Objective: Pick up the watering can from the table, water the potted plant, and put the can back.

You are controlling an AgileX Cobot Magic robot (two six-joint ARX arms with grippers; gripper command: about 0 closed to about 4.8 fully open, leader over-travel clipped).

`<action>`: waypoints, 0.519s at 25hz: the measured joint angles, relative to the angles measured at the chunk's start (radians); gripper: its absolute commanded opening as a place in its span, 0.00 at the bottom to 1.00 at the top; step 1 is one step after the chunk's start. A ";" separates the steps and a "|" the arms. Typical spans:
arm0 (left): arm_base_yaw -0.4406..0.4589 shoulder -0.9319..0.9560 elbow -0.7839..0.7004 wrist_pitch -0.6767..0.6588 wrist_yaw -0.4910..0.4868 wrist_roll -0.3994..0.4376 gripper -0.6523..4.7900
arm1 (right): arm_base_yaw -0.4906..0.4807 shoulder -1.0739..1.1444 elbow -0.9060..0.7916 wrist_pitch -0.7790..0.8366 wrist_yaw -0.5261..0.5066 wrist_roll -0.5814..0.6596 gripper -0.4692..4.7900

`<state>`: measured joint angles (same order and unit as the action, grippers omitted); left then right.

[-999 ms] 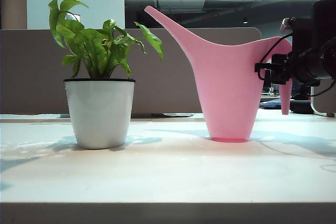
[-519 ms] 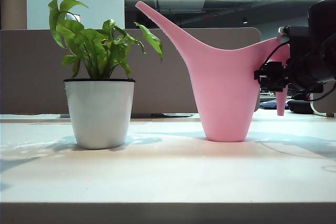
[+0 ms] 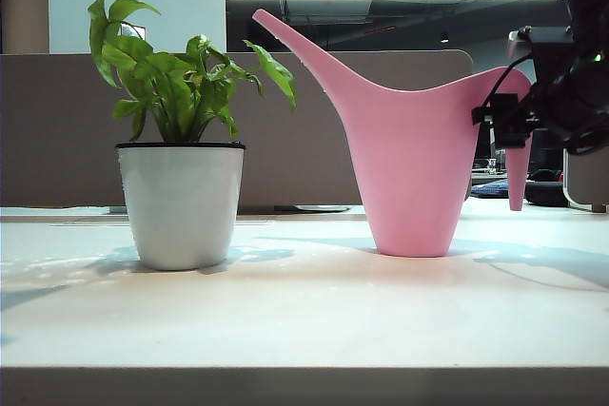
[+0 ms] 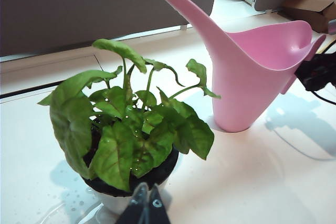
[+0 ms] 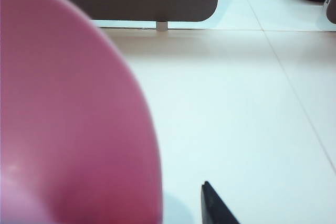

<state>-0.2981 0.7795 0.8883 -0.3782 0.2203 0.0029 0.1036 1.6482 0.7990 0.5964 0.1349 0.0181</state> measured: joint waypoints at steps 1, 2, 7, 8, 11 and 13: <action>0.000 0.000 0.000 0.000 0.000 0.000 0.11 | 0.000 -0.013 0.000 -0.015 -0.001 0.000 0.63; 0.000 -0.002 0.000 0.000 0.000 0.000 0.11 | 0.001 -0.037 0.000 -0.040 -0.002 0.000 0.64; 0.000 -0.003 0.000 0.000 0.000 0.000 0.11 | 0.002 -0.104 0.000 -0.141 -0.006 0.000 0.81; 0.000 -0.003 0.000 0.000 0.000 0.000 0.11 | 0.002 -0.109 0.000 -0.167 -0.006 0.000 0.81; 0.000 -0.003 0.000 -0.001 0.000 0.000 0.11 | 0.006 -0.148 0.000 -0.295 -0.006 0.009 0.80; 0.000 -0.002 0.000 -0.009 0.000 0.015 0.11 | 0.018 -0.194 0.000 -0.356 -0.006 0.012 0.80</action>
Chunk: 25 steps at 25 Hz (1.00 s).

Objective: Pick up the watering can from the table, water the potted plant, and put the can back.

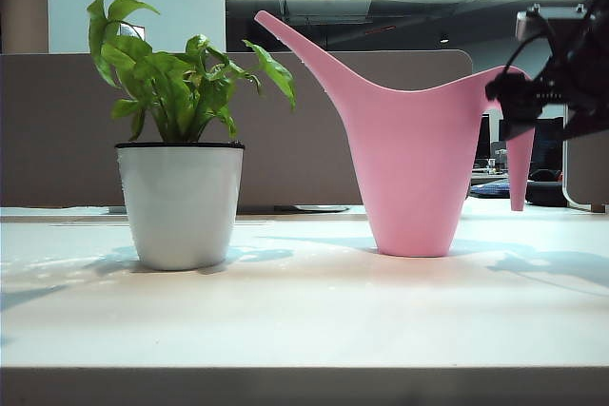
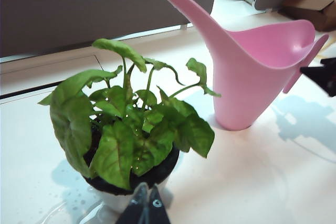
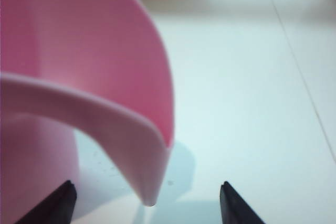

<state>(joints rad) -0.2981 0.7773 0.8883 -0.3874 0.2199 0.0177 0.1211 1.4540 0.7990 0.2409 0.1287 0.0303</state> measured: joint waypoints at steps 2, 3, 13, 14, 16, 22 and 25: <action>0.000 0.003 0.000 -0.023 0.000 0.013 0.11 | 0.011 -0.051 0.000 -0.060 0.001 0.000 0.80; 0.000 0.004 0.000 -0.026 0.000 0.014 0.11 | 0.013 -0.067 0.000 -0.084 0.002 0.000 0.80; 0.000 0.002 0.000 -0.029 -0.001 0.015 0.11 | 0.052 -0.503 0.000 -0.451 0.005 0.102 0.33; 0.000 -0.005 0.000 -0.032 -0.014 0.014 0.11 | 0.083 -0.586 0.000 -0.520 0.001 0.104 0.28; 0.000 -0.035 -0.006 -0.032 -0.039 0.003 0.11 | 0.125 -0.703 0.000 -0.596 0.002 0.107 0.19; -0.011 -0.241 -0.199 -0.024 -0.041 -0.010 0.11 | 0.217 -0.988 -0.022 -0.709 0.050 0.108 0.08; -0.011 -0.356 -0.281 -0.010 -0.041 -0.011 0.11 | 0.223 -1.077 -0.066 -0.721 0.050 0.108 0.08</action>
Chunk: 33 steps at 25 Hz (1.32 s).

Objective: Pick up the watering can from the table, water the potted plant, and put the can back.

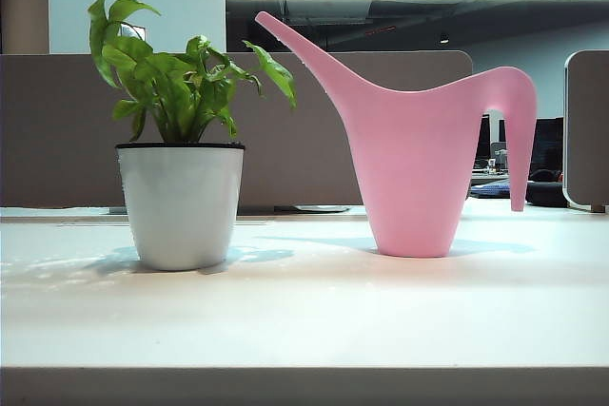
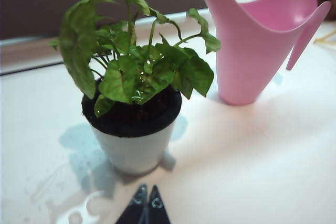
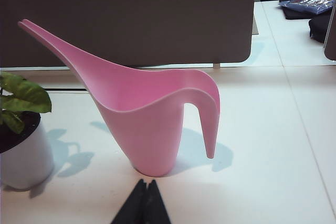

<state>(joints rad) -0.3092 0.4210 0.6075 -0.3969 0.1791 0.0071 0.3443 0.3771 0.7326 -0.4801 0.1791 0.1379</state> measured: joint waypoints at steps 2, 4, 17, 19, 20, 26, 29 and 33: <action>0.000 -0.071 -0.040 0.027 0.000 0.000 0.11 | 0.000 -0.062 -0.033 -0.013 0.000 0.000 0.08; 0.000 -0.135 -0.065 0.045 -0.015 -0.006 0.11 | 0.000 -0.106 -0.051 -0.053 0.000 0.000 0.09; 0.001 -0.360 -0.436 0.281 -0.100 -0.098 0.11 | 0.001 -0.375 -0.344 0.064 0.000 -0.013 0.09; 0.001 -0.380 -0.476 0.279 -0.074 -0.098 0.11 | 0.001 -0.375 -0.391 0.076 0.000 -0.014 0.09; 0.002 -0.385 -0.488 0.278 -0.074 -0.097 0.11 | 0.001 -0.375 -0.409 0.083 0.001 -0.014 0.09; 0.002 -0.419 -0.531 0.286 -0.093 -0.083 0.11 | 0.002 -0.375 -0.560 0.247 0.000 -0.031 0.09; 0.003 -0.418 -0.541 0.290 -0.097 -0.050 0.11 | 0.001 -0.376 -0.608 0.336 0.000 -0.045 0.09; 0.005 -0.419 -0.560 0.313 -0.133 -0.016 0.11 | 0.001 -0.376 -0.683 0.365 0.000 -0.077 0.09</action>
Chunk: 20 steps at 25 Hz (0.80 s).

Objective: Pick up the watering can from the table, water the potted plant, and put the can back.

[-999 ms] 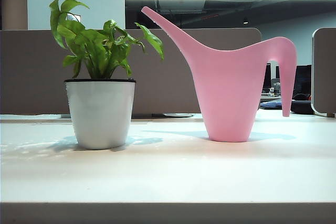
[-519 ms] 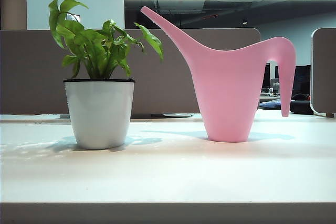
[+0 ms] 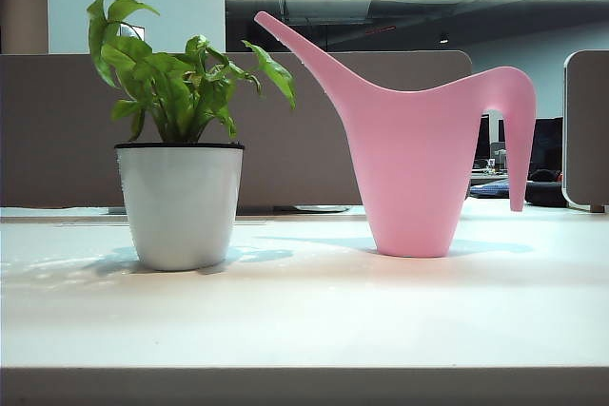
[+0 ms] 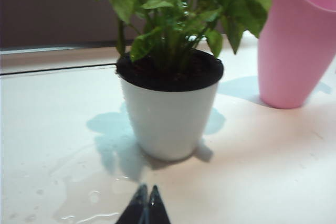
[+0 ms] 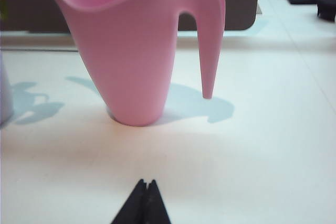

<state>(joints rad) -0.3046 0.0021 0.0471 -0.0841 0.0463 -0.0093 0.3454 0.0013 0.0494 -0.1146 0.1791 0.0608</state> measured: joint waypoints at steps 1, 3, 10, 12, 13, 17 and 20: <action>0.000 0.000 -0.018 0.022 -0.021 0.002 0.11 | 0.000 0.000 -0.030 0.033 0.000 -0.003 0.09; 0.000 0.001 -0.045 0.046 -0.039 -0.011 0.11 | -0.002 0.000 -0.042 0.062 0.002 -0.010 0.09; 0.000 0.000 -0.045 0.051 -0.090 0.061 0.11 | -0.107 0.000 -0.042 0.101 0.003 -0.132 0.09; 0.000 0.000 -0.045 0.051 -0.130 0.067 0.11 | -0.170 0.000 -0.042 0.101 -0.010 -0.134 0.09; 0.000 0.000 -0.045 0.052 -0.146 0.069 0.11 | -0.192 0.000 -0.042 0.101 -0.023 -0.134 0.09; 0.000 0.000 -0.045 0.067 -0.180 0.073 0.11 | -0.312 0.000 -0.042 0.105 -0.130 -0.134 0.09; 0.001 0.000 -0.045 0.068 -0.183 0.076 0.11 | -0.393 0.000 -0.042 0.117 -0.202 -0.134 0.09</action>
<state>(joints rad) -0.3035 0.0025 0.0025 -0.0158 -0.1368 0.0669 -0.0471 0.0013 0.0071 0.0021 -0.0227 -0.0731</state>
